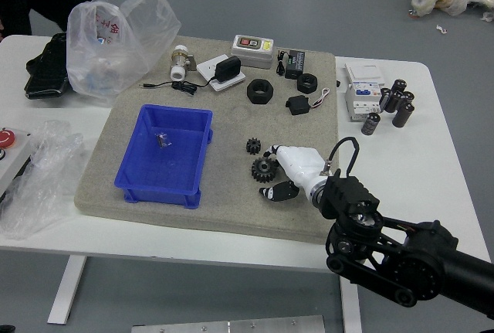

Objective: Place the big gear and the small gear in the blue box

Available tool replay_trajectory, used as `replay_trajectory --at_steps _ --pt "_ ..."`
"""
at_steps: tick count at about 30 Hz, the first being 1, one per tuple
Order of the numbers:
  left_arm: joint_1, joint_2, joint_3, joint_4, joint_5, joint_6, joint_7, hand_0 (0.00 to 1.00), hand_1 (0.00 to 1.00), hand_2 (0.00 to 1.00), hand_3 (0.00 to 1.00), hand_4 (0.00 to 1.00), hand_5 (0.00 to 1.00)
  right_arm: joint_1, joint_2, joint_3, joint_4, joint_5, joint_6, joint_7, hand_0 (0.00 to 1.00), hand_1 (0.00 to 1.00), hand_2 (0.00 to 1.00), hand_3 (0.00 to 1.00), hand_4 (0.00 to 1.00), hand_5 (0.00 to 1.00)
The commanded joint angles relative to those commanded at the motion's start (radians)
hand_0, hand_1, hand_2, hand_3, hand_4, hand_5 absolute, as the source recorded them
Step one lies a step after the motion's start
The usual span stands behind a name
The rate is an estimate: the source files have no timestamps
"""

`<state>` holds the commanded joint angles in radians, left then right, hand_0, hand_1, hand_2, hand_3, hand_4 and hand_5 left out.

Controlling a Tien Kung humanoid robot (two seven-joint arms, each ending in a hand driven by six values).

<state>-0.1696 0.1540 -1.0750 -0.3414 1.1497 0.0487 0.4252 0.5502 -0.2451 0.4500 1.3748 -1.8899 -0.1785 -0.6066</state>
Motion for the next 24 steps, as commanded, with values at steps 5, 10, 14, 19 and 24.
replay_trajectory --at_steps 5,10,14,19,24 --pt "0.001 0.000 0.001 0.000 -0.001 0.000 -0.001 0.647 0.627 0.584 0.690 0.726 0.392 0.005 0.004 -0.003 -0.006 0.012 -0.047 0.029 0.239 0.404 0.368 0.456 0.576 0.139" --pt "0.001 -0.001 0.001 0.000 -0.001 0.000 -0.001 0.647 0.627 0.584 0.690 0.726 0.392 0.015 0.008 0.013 -0.005 0.018 -0.084 0.055 0.234 0.396 0.362 0.427 0.571 0.184" --pt "0.002 -0.001 0.000 0.000 0.001 0.001 -0.001 0.647 0.627 0.584 0.690 0.726 0.392 0.038 0.013 0.032 0.005 0.013 -0.096 0.065 0.234 0.396 0.362 0.427 0.571 0.184" --pt "0.003 -0.001 -0.002 -0.001 0.004 0.000 0.001 0.647 0.626 0.584 0.691 0.726 0.392 0.085 0.027 0.037 0.012 0.004 -0.100 0.070 0.233 0.393 0.358 0.414 0.570 0.196" --pt "0.002 0.000 -0.004 -0.001 0.008 -0.001 0.002 0.647 0.626 0.584 0.690 0.727 0.393 0.150 0.059 0.014 -0.002 0.000 -0.110 0.079 0.232 0.390 0.355 0.412 0.572 0.203"
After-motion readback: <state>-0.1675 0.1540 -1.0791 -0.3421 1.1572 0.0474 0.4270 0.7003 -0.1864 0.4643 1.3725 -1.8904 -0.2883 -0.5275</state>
